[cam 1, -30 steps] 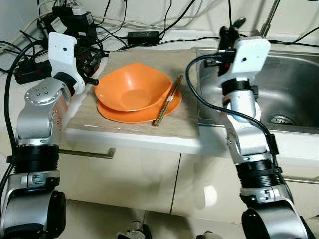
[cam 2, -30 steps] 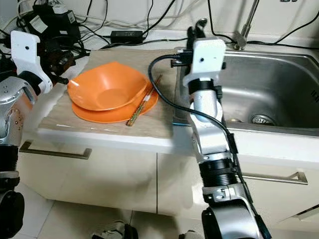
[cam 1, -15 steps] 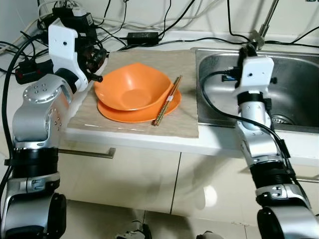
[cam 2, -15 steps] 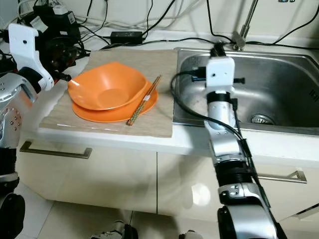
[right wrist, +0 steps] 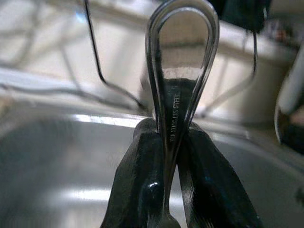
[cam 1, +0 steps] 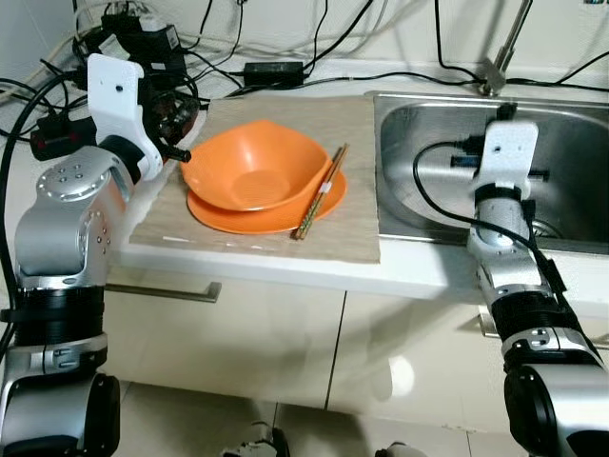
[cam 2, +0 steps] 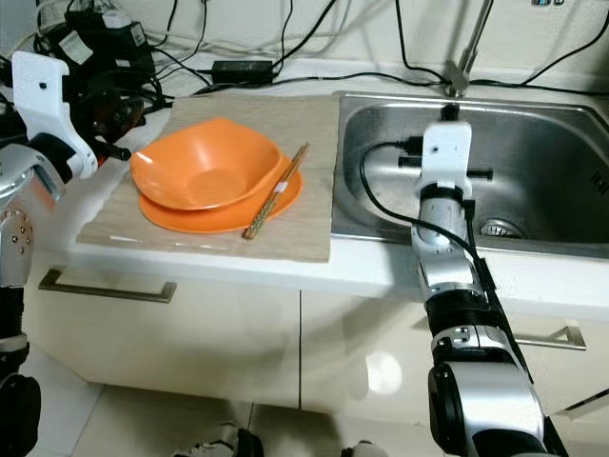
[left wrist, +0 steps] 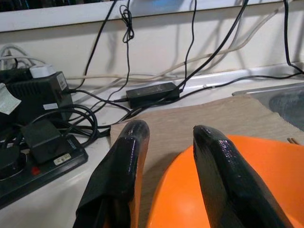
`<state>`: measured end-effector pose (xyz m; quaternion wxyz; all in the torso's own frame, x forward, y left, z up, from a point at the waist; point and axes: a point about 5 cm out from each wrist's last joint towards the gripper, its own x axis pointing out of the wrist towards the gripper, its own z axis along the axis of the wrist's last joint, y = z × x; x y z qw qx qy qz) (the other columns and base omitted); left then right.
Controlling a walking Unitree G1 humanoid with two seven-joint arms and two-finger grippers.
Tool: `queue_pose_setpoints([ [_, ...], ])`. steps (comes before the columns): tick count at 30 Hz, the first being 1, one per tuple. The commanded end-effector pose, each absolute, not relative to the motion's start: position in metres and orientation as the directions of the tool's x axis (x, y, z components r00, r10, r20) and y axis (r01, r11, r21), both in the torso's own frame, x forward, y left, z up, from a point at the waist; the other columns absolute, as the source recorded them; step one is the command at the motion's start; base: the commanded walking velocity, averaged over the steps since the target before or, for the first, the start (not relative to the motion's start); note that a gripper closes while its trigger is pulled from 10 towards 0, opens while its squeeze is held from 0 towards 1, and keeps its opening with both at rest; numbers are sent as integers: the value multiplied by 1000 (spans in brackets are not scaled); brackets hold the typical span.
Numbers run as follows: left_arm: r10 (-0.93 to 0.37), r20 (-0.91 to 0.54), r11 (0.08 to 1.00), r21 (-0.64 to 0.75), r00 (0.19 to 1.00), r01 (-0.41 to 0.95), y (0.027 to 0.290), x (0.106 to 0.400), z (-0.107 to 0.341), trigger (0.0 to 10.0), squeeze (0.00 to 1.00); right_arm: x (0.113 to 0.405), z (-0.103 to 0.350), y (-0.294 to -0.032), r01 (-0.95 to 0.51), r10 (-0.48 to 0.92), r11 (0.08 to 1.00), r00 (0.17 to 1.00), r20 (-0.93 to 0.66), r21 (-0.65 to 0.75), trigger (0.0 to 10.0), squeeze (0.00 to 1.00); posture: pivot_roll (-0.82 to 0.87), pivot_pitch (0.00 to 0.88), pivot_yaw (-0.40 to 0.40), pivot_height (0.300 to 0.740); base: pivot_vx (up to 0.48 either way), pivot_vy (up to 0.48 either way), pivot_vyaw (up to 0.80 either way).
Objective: Kitchen organization
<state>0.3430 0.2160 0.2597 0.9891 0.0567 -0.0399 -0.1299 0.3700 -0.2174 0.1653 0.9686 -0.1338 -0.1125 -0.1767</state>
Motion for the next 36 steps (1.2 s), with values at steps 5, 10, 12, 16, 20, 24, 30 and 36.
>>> queue_pose_setpoints([
  [5,-265,73,956,147,962,252,218,340,267,10000,0,373,169,-221,411,-361,895,895,262,-172,0,1000,32,0,75,707,0,0,0],
  [10,-268,68,955,151,961,256,218,341,267,10000,0,374,166,-220,412,-369,898,896,246,-156,0,1000,32,1,78,707,0,0,0],
  [12,-271,64,954,154,961,258,218,341,267,10000,0,375,165,-219,407,-365,901,899,241,-150,0,1000,32,1,80,707,0,0,0],
  [16,-277,58,951,158,959,265,218,341,266,10000,0,376,163,-217,406,-370,902,902,224,-145,4745,1000,32,2,81,707,0,0,0],
  [20,-278,55,951,158,959,267,218,341,267,10000,0,376,161,-217,412,-379,901,900,214,-138,6627,1000,34,4,83,707,0,0,0],
  [24,-280,51,950,161,959,269,218,341,266,10000,0,376,159,-217,413,-383,900,901,204,-136,10000,1000,36,9,82,707,0,0,0],
  [30,-284,44,948,164,958,274,218,340,265,10000,0,377,159,-218,417,-391,902,899,197,-114,10000,1000,36,8,82,707,0,0,0],
  [36,-285,42,947,169,958,274,218,340,264,10000,0,380,176,-215,433,-392,894,882,262,-118,10000,0,34,0,81,707,0,0,0],
])
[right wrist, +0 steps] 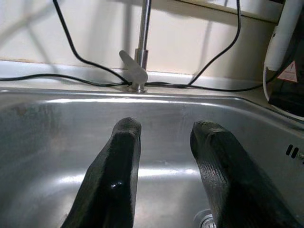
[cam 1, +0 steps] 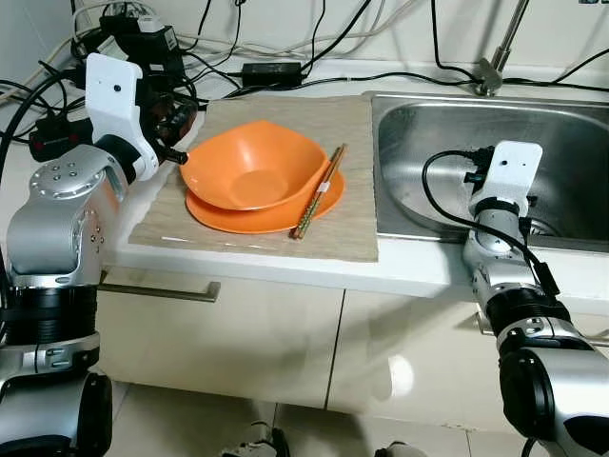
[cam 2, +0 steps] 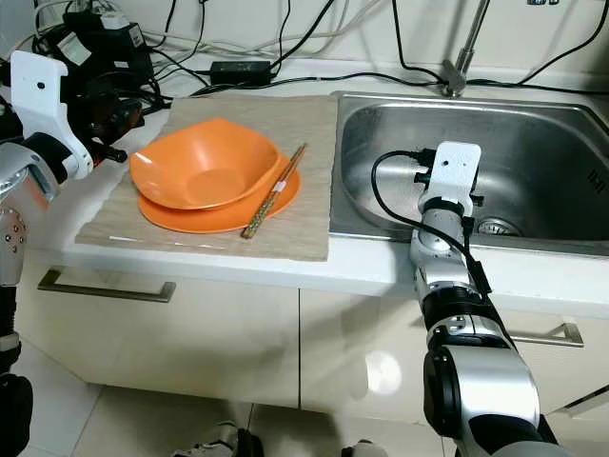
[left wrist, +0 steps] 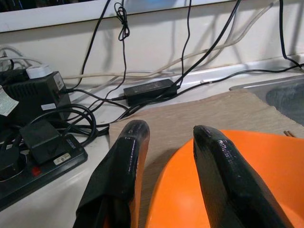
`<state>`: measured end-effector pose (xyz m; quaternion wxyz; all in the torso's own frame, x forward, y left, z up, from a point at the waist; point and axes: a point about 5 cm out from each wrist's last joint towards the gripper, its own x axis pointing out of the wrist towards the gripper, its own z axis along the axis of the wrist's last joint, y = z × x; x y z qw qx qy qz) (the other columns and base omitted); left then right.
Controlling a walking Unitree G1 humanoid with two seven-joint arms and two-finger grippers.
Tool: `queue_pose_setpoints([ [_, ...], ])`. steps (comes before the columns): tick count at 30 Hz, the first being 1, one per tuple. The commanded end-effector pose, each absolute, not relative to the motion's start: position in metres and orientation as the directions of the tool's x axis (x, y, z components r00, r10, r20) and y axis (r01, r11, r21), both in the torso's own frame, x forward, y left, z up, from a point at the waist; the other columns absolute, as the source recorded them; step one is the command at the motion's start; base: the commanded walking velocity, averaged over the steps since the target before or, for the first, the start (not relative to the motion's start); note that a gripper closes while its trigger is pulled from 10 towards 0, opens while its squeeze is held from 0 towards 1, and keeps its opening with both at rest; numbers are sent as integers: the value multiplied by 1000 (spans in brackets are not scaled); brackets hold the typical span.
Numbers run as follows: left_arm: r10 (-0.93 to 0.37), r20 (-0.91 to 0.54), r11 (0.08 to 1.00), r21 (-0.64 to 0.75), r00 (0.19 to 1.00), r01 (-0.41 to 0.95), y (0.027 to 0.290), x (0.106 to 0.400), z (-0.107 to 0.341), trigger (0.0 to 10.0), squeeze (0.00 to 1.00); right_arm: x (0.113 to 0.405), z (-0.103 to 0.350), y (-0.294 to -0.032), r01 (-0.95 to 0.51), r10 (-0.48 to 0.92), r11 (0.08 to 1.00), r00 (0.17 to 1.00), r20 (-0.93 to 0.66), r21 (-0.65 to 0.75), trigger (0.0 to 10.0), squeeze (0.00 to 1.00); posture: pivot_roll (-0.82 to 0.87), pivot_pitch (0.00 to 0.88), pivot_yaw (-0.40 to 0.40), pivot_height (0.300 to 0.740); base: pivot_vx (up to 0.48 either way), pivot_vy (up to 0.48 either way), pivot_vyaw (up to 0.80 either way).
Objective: Kitchen organization
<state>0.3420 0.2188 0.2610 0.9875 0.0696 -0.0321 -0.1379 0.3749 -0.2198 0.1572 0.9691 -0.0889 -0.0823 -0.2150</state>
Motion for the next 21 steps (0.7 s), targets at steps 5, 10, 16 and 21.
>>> queue_pose_setpoints([
  [5,-286,43,946,172,957,275,218,341,264,10000,0,384,196,-206,409,-355,906,872,338,-105,10000,0,29,0,79,707,0,0,0],
  [10,-289,49,945,174,956,277,216,343,264,10000,0,390,228,-181,306,-259,951,864,432,-41,10000,0,26,0,74,707,0,0,0],
  [16,-291,50,944,178,955,278,216,344,263,10000,0,392,239,-162,201,-200,979,881,429,45,10000,0,29,0,70,707,0,0,0],
  [21,-291,53,942,192,955,277,217,345,266,10000,0,394,240,-140,11,-102,969,929,355,248,10000,0,31,0,70,707,0,0,0],
])
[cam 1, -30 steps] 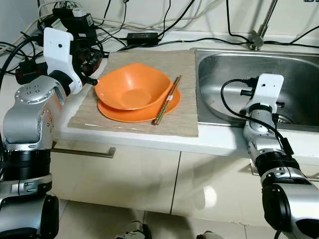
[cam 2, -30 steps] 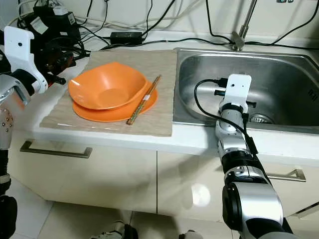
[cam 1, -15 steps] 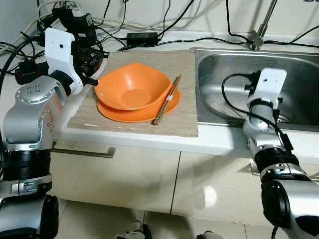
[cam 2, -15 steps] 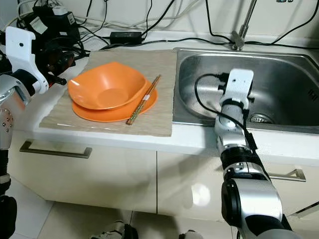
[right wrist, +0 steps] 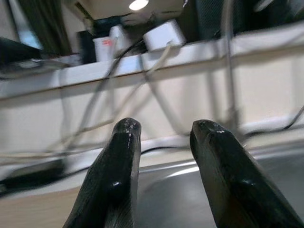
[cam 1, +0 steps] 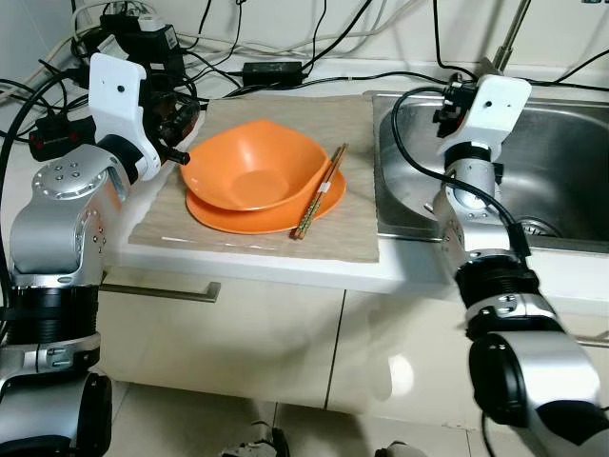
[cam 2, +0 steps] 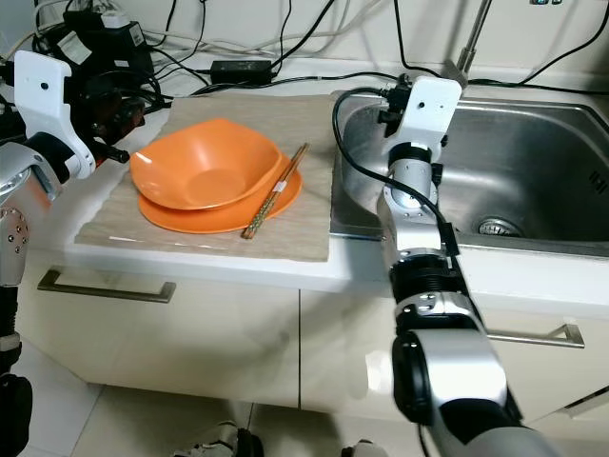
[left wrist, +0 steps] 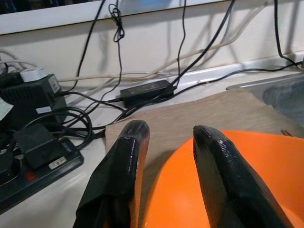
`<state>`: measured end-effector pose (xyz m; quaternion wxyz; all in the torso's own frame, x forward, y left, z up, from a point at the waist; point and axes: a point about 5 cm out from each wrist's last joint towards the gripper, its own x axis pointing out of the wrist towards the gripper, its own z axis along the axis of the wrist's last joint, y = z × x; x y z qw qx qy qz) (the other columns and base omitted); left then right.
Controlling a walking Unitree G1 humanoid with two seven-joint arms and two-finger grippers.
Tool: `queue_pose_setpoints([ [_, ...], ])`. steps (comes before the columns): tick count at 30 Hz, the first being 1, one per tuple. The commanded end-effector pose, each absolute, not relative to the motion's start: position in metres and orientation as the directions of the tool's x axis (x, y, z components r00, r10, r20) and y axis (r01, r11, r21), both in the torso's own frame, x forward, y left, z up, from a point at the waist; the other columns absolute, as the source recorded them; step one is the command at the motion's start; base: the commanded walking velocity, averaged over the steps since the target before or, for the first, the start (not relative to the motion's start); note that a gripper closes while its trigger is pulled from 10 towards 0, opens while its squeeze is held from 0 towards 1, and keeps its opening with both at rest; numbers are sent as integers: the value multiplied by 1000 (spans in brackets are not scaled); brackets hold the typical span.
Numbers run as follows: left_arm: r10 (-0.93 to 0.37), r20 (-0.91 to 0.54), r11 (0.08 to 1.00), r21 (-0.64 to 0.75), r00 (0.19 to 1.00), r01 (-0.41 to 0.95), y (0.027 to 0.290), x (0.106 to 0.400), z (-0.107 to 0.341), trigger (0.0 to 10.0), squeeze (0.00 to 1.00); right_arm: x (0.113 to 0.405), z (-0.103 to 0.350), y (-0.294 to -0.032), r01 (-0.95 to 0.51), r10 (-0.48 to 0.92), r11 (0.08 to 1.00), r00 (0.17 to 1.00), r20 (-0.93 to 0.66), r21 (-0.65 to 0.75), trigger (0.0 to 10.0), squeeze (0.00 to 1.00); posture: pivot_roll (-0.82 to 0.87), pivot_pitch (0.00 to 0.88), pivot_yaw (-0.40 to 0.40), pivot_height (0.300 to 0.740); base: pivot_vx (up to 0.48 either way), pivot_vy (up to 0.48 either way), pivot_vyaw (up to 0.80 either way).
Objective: Kitchen organization
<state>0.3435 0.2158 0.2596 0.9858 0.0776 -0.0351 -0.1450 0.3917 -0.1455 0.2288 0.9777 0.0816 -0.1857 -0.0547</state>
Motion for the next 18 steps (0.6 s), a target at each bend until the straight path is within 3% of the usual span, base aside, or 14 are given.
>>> queue_pose_setpoints([
  [1,-292,53,941,195,955,277,217,346,266,10000,0,393,238,-138,-22,-83,955,939,335,297,10000,0,31,0,70,707,0,0,0],
  [5,-297,24,935,213,955,285,219,346,265,10000,0,394,229,-135,-80,-41,898,964,264,432,10000,0,31,0,73,707,0,0,0],
  [11,-255,-92,935,228,962,270,233,349,253,10000,0,388,222,-132,-118,0,876,969,245,467,10000,0,30,0,75,707,0,0,0],
  [12,-253,-102,935,230,962,270,234,349,253,10000,902,388,221,-132,-121,5,877,970,244,464,10000,0,30,0,75,707,0,0,0],
  [13,-251,-108,935,232,962,270,235,349,252,10000,902,387,221,-132,-123,8,878,970,244,462,10000,0,30,0,75,707,0,0,0],
  [14,-254,-114,936,223,961,274,235,349,252,10000,1000,386,220,-131,-126,13,880,970,243,458,10000,0,31,0,75,707,0,0,0],
  [18,-262,-125,931,229,957,285,234,349,250,10000,1000,383,220,-127,-148,42,891,968,248,428,10000,0,32,0,74,707,0,0,0],
])
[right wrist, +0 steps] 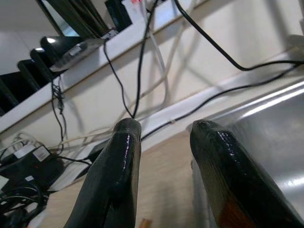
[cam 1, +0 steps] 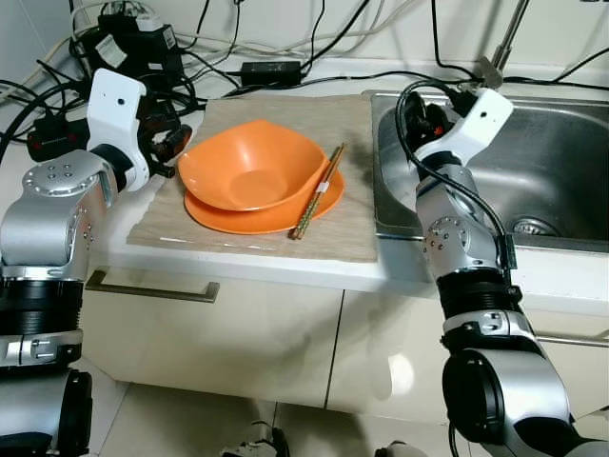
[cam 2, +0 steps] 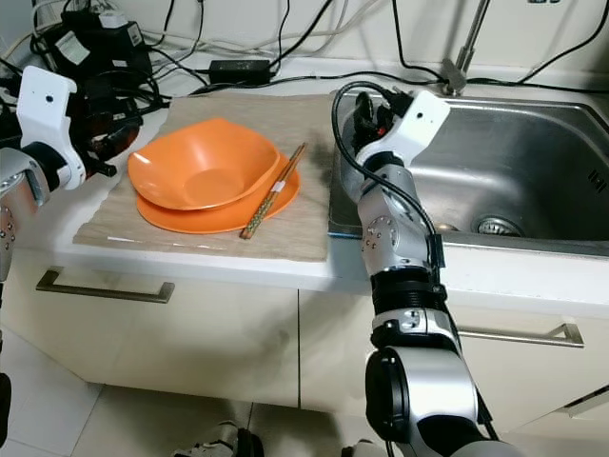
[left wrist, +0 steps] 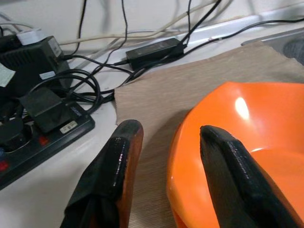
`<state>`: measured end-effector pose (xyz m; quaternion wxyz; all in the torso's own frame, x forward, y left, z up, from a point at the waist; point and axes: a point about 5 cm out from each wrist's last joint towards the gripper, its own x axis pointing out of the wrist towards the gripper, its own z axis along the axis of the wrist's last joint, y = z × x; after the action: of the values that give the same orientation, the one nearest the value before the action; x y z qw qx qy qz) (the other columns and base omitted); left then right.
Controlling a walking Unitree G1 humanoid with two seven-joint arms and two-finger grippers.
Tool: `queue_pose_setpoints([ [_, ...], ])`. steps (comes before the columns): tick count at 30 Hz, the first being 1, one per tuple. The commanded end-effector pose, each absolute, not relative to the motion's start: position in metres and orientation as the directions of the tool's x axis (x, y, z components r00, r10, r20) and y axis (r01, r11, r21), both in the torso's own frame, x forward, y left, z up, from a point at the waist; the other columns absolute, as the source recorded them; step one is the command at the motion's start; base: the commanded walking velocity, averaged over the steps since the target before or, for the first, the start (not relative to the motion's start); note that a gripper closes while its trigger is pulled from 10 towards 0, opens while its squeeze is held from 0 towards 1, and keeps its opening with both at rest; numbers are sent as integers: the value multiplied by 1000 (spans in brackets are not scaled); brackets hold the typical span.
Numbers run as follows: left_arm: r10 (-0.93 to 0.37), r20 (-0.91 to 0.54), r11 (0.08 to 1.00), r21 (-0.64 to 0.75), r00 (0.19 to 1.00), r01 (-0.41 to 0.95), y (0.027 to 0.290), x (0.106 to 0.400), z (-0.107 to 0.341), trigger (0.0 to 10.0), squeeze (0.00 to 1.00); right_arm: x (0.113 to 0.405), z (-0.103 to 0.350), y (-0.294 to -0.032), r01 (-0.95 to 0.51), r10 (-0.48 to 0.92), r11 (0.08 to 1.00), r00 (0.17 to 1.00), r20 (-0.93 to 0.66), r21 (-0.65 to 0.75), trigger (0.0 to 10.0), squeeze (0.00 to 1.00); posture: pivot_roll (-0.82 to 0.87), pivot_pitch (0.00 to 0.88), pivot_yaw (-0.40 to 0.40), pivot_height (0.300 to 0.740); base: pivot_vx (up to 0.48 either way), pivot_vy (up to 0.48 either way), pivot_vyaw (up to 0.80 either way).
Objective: Kitchen organization
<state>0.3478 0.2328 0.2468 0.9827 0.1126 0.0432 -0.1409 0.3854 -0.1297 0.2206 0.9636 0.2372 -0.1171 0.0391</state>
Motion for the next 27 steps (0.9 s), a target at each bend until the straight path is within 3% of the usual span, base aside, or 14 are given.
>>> queue_pose_setpoints([
  [1,-261,-128,931,229,957,285,234,349,250,10000,1000,382,221,-124,-159,54,898,965,257,410,10000,0,32,0,72,707,0,0,0],
  [2,-261,-131,931,227,956,285,234,349,249,10000,1000,381,222,-123,-167,63,901,963,261,399,10000,0,32,0,72,707,0,0,0],
  [3,-261,-131,930,230,956,285,234,350,249,10000,0,380,223,-121,-173,70,904,962,262,391,10000,0,32,0,70,707,0,0,0],
  [9,-260,-135,930,232,956,286,235,351,249,10000,0,378,223,-119,-176,79,906,963,257,384,10000,0,32,0,69,707,0,0,0],
  [10,-261,-141,930,226,955,288,236,350,248,10000,1000,378,223,-119,-178,81,907,963,258,382,10000,0,30,0,68,707,0,0,0],
  [13,-269,-166,933,202,949,300,236,350,245,10000,1000,376,224,-117,-188,93,916,959,267,356,10000,0,30,0,67,707,0,0,0],
  [14,-266,-177,936,188,948,298,237,350,244,10000,918,375,225,-117,-190,96,917,958,269,351,10000,0,30,0,66,707,0,0,0],
  [15,-267,-186,937,179,946,300,237,351,243,10000,0,375,225,-117,-192,98,918,958,269,348,10000,0,30,0,66,707,0,0,0],
  [27,-210,-323,971,44,923,236,260,356,243,10000,0,372,225,-111,-205,117,921,957,267,332,10000,0,36,0,69,707,0,0,0],
])
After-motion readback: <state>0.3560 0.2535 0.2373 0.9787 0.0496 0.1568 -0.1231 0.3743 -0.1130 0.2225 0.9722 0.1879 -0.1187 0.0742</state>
